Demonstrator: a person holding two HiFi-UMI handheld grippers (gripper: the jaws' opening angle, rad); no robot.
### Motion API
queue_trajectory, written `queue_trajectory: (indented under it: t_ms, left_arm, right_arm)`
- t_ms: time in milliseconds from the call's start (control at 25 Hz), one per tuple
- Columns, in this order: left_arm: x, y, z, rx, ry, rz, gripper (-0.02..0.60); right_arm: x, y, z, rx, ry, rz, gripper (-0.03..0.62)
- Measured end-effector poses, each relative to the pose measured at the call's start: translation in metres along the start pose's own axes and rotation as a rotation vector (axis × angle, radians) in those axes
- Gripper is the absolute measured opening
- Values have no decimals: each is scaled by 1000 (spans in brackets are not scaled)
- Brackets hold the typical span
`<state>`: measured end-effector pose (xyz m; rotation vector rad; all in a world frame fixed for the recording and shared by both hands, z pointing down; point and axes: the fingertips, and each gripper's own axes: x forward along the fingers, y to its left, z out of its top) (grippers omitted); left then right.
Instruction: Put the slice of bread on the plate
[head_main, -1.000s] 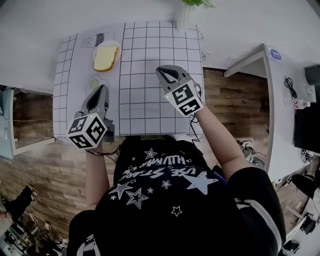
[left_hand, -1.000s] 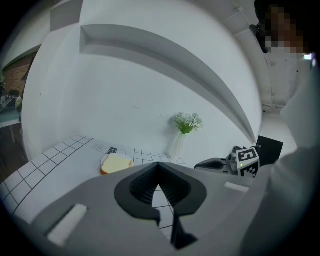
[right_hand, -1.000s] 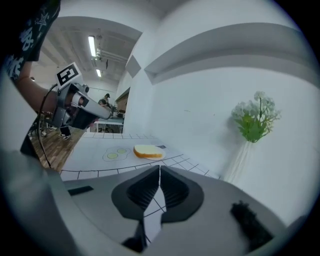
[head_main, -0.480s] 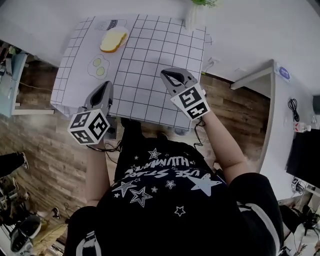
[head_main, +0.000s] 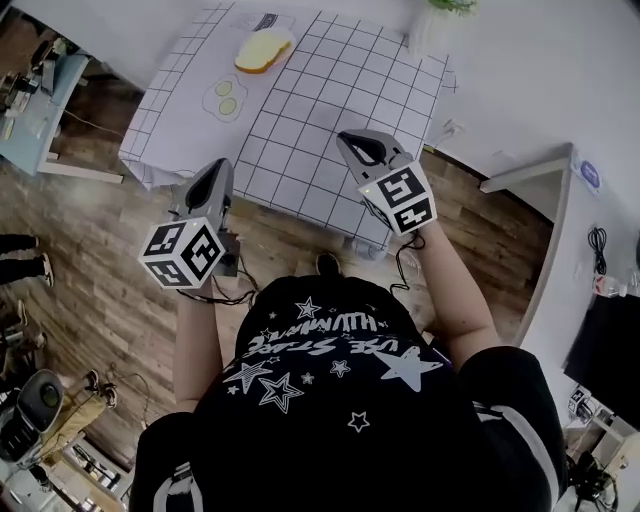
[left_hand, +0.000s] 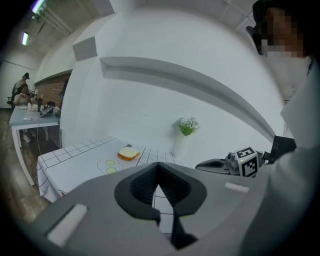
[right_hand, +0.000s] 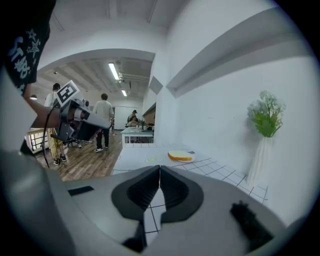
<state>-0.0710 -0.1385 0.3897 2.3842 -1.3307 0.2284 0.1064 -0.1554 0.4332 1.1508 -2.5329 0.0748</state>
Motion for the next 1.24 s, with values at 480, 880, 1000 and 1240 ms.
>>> queue_trajectory:
  t_ms: [480, 880, 1000, 1240]
  left_arm:
    - [-44, 9, -5, -56, -33, 53, 9]
    - [-122, 2, -30, -76, -16, 17, 9]
    - [-139, 2, -35, -66, -15, 9, 9]
    - [-181, 2, -65, -36, -21, 1, 9]
  right_arm:
    - [11, 25, 20, 0, 17, 60, 15]
    - [-20, 113, 34, -3, 33, 73, 15]
    - [-28, 132, 38, -16, 27, 61, 15]
    - [-46, 178, 34, -10, 3, 38, 15]
